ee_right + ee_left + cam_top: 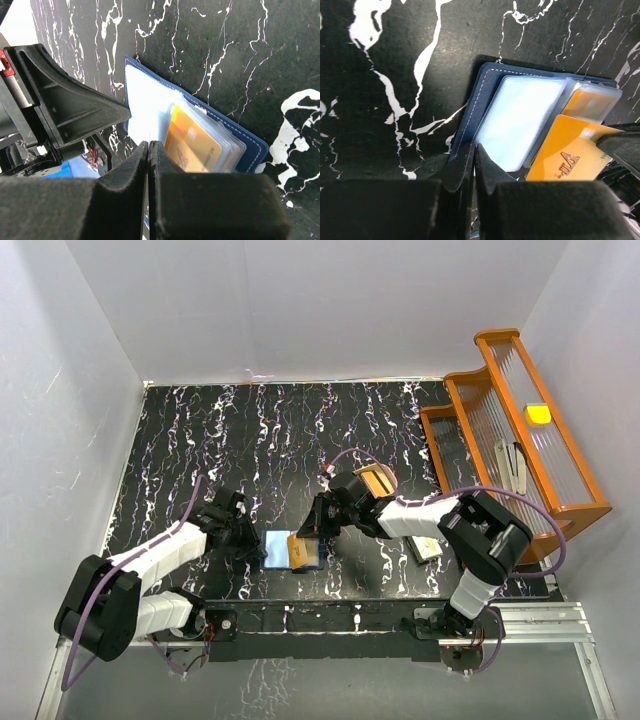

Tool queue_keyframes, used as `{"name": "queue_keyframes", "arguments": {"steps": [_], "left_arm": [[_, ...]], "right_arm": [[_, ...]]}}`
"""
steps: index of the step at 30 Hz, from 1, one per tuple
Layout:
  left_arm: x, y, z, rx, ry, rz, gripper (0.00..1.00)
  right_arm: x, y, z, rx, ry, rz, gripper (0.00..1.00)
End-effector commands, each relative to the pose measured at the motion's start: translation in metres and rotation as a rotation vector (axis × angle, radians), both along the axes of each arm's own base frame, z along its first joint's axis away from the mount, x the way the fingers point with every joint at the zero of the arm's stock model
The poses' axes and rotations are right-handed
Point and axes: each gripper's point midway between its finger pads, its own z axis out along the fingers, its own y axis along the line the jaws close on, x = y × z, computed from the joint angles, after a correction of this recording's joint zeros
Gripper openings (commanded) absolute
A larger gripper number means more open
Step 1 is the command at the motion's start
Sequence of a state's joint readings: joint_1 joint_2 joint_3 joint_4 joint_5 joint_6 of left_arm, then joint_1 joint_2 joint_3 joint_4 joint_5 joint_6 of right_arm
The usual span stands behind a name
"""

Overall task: Put the credit cards into the card holder
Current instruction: Insert the credit card into the card holder.

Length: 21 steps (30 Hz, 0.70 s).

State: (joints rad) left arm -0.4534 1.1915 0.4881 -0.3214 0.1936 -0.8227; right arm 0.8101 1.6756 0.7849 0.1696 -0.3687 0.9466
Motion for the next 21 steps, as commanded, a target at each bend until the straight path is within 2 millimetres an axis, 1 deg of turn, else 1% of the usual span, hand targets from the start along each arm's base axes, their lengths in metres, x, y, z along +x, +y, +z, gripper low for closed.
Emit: {"name": "queue_keyframes", "arguments": {"steps": [1, 8, 13, 17, 21], "left_arm": [[-0.015, 0.002, -0.012, -0.002, 0.052, -0.006, 0.02], [-0.017, 0.001, -0.009, -0.021, 0.053, 0.003, 0.01], [-0.017, 0.001, -0.007, -0.025, 0.049, 0.015, 0.02], [-0.018, 0.001, -0.006, -0.03, 0.052, 0.019, 0.02], [-0.019, 0.001, -0.005, -0.031, 0.052, 0.026, 0.02]], "right_arm": [[0.017, 0.018, 0.022, 0.067, -0.081, 0.009, 0.0], [0.024, 0.015, 0.011, 0.029, -0.083, -0.022, 0.0], [0.024, 0.009, 0.016, 0.031, -0.088, -0.035, 0.0], [0.026, 0.002, 0.015, 0.026, -0.087, -0.053, 0.0], [0.026, 0.001, 0.015, 0.025, -0.082, -0.064, 0.0]]}}
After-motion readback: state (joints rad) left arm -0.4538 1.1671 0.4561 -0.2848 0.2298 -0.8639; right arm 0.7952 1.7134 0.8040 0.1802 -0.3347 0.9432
